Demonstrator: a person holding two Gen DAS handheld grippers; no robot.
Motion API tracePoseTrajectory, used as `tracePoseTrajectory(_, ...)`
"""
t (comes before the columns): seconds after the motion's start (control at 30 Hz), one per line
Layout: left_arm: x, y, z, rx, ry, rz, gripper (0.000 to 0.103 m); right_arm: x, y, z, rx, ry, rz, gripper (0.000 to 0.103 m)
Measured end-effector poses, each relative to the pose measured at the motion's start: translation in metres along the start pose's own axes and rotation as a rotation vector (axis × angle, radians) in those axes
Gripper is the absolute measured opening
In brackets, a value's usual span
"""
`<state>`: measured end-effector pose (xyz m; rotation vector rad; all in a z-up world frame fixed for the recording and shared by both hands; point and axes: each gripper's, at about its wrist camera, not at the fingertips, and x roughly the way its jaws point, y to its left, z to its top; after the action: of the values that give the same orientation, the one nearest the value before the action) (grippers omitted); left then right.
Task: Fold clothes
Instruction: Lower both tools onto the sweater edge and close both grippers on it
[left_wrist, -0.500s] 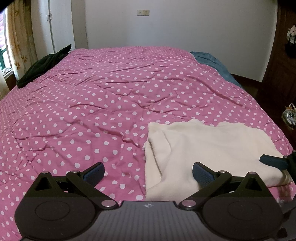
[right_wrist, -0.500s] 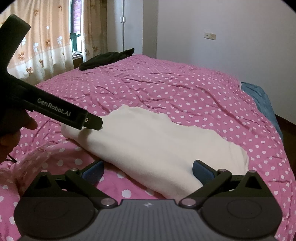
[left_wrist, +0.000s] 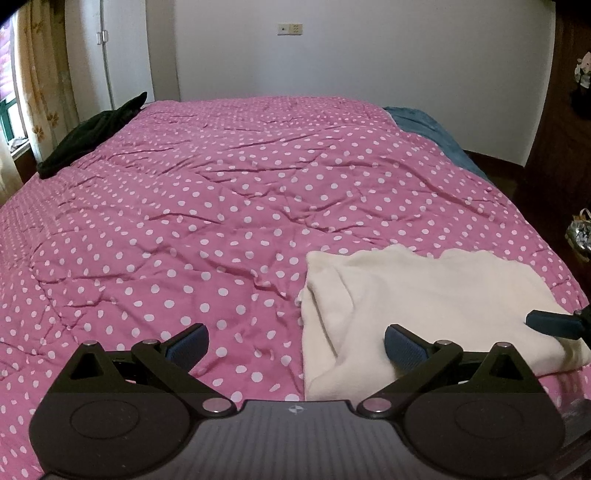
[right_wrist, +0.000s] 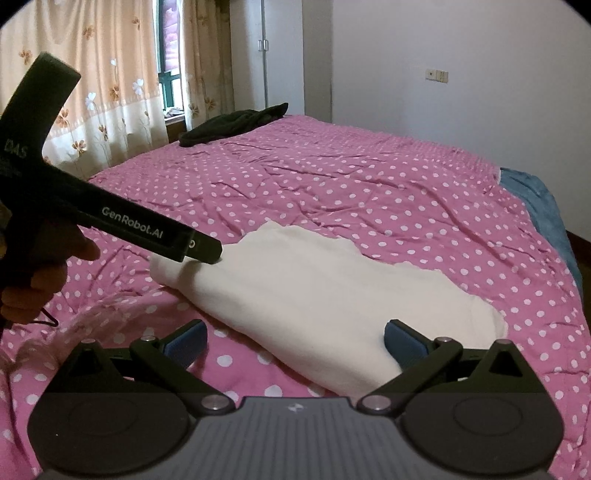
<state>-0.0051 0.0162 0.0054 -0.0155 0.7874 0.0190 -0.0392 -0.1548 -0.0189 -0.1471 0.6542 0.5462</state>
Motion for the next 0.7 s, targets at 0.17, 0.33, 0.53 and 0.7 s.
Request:
tracePoseTrajectory(0.17,0.001,0.000,0.010,0.019,0.000,-0.040,0.103,-0.004,-0.016,0.013,0.049,-0.017,-0.019,0.103)
tracePoseTrajectory(0.33,0.010,-0.004,0.031,0.056,-0.021,-0.077,0.102,0.001,-0.056,0.032,0.143,-0.006,-0.075,0.102)
tracePoseTrajectory(0.53,0.038,-0.010,0.045,0.136,0.020,-0.167,0.085,0.027,-0.105,0.041,0.222,0.071,-0.085,0.085)
tracePoseTrajectory(0.7,0.058,-0.012,0.052,0.196,0.049,-0.223,0.079,0.053,-0.129,0.043,0.246,0.121,-0.033,0.073)
